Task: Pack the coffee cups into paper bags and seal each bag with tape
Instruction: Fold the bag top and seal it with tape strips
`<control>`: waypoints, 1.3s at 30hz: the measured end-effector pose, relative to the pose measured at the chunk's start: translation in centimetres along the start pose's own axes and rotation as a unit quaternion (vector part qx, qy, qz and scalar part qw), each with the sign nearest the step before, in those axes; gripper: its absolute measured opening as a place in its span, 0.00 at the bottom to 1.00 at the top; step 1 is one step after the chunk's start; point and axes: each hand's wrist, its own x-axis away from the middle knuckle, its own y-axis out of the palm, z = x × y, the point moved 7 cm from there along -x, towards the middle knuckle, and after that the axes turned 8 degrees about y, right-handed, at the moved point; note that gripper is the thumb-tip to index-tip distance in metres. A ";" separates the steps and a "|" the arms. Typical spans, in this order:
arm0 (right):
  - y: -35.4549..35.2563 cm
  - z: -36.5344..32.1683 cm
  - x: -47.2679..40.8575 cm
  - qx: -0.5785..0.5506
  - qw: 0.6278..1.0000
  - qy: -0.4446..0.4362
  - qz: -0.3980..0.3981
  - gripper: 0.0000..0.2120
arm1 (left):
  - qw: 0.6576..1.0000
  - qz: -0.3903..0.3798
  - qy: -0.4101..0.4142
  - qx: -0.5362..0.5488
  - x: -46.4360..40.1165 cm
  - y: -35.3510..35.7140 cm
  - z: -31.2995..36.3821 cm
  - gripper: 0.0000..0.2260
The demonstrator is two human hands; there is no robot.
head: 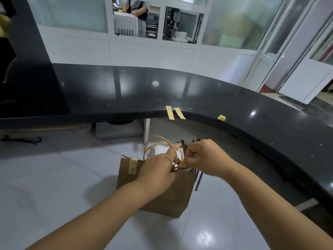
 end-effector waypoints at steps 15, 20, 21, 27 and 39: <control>0.4 0.4 1.2 -0.053 0.998 0.007 -0.045 0.10 | 0.998 -0.033 0.036 -0.046 -0.3 0.7 0.4 0.23; 0.6 0.5 1.6 -0.053 0.998 -0.002 -0.042 0.05 | 0.995 -0.061 0.039 -0.063 -0.5 1.0 0.2 0.19; 0.7 0.5 1.8 -0.046 0.998 -0.004 -0.035 0.04 | 0.995 -0.062 0.040 -0.065 -0.6 1.0 0.2 0.18; 1.5 0.5 3.4 0.014 0.998 -0.028 0.052 0.08 | 0.995 -0.077 0.030 -0.057 -0.6 1.2 -0.2 0.13; 3.3 -0.3 6.5 0.078 0.928 -0.163 0.325 0.11 | 0.992 -0.113 0.027 -0.042 -0.5 0.8 0.3 0.12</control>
